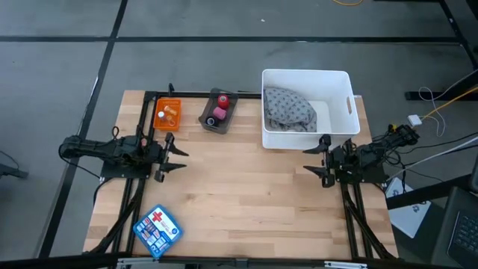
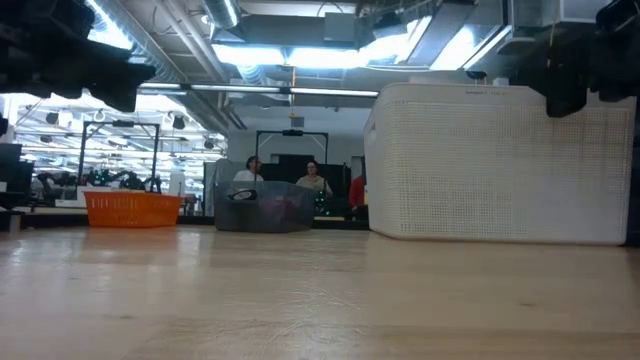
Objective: Pick & place medical supplies in basket/bin
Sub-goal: Return to Home Position
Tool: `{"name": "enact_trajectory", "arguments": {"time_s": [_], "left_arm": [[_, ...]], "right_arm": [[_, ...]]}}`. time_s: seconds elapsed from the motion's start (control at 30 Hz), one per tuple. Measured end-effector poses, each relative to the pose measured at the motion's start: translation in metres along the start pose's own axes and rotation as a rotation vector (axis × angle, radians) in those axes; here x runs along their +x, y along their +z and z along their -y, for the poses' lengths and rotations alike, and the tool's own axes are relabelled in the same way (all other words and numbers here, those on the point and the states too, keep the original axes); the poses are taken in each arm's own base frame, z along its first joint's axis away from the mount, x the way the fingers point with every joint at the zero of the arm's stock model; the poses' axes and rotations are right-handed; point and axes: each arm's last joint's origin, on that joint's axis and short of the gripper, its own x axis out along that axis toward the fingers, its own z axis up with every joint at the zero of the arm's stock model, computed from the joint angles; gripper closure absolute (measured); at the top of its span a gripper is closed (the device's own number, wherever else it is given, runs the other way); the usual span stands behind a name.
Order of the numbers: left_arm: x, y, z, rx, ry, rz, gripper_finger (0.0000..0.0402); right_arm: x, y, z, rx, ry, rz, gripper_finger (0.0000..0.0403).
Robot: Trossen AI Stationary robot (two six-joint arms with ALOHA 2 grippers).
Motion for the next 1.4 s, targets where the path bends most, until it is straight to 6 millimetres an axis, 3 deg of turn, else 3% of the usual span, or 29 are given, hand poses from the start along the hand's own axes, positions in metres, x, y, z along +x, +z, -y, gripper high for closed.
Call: {"name": "enact_trajectory", "arguments": {"time_s": [0.5,0.73,1.4], "left_arm": [[0.008,-0.013,-0.008,0.060,0.099,-0.159,0.0219],[0.008,-0.013,-0.012,0.133,0.143,-0.162,0.0219],[0.008,-0.013,-0.013,0.114,0.151,-0.168,0.0219]], "right_arm": [[0.007,-0.011,-0.004,-0.025,-0.010,-0.113,0.0137],[0.009,-0.014,-0.005,-0.032,-0.008,-0.153,0.0137],[0.009,-0.015,-0.006,-0.014,-0.012,-0.161,0.0137]]}}
